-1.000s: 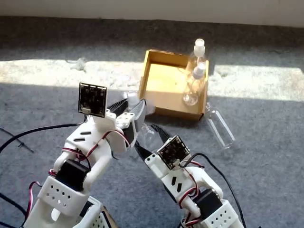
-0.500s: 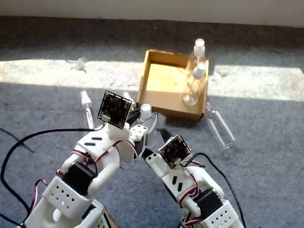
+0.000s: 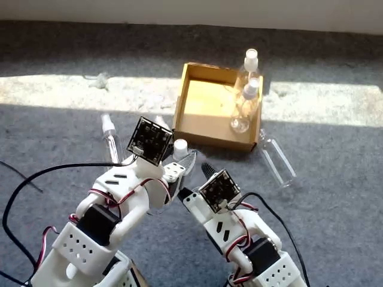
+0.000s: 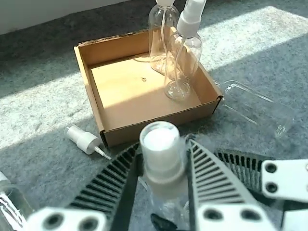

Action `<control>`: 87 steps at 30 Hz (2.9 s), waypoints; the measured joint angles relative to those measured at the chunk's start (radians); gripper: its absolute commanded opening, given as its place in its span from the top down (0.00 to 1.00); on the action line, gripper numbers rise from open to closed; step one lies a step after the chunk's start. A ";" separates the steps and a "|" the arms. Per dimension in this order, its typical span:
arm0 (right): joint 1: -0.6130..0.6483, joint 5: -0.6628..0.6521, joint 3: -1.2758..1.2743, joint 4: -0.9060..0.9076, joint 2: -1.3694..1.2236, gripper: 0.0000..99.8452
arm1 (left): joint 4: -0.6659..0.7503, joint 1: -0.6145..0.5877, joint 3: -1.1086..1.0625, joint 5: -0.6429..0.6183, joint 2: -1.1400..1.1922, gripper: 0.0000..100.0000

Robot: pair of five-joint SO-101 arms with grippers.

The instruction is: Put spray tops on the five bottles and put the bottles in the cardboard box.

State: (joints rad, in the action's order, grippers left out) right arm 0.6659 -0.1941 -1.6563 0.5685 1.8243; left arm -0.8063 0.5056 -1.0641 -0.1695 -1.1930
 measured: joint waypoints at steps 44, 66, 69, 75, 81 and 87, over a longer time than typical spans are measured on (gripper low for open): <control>-0.006 0.000 0.000 -0.002 -0.002 1.00 | -0.121 -0.163 0.269 0.106 0.000 0.81; -0.008 0.000 0.000 -0.002 -0.002 1.00 | -0.121 -0.187 0.137 0.101 -0.012 0.81; -0.008 0.000 0.000 -0.002 -0.002 1.00 | -0.120 -0.141 0.137 0.101 -0.014 0.81; -0.008 0.000 0.000 -0.002 -0.002 1.00 | -0.120 -0.118 0.137 0.101 -0.014 0.81; -0.006 0.002 0.000 -0.002 0.000 1.00 | -0.121 -0.130 0.198 0.103 -0.002 0.81; -0.006 0.002 0.000 -0.002 0.000 1.00 | -0.123 -0.267 0.367 0.106 -0.009 0.81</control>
State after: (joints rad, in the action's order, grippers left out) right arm 0.6598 -0.1926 -1.6563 0.5669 1.8243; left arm -0.9291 0.2386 -0.6974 -0.0637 -1.2022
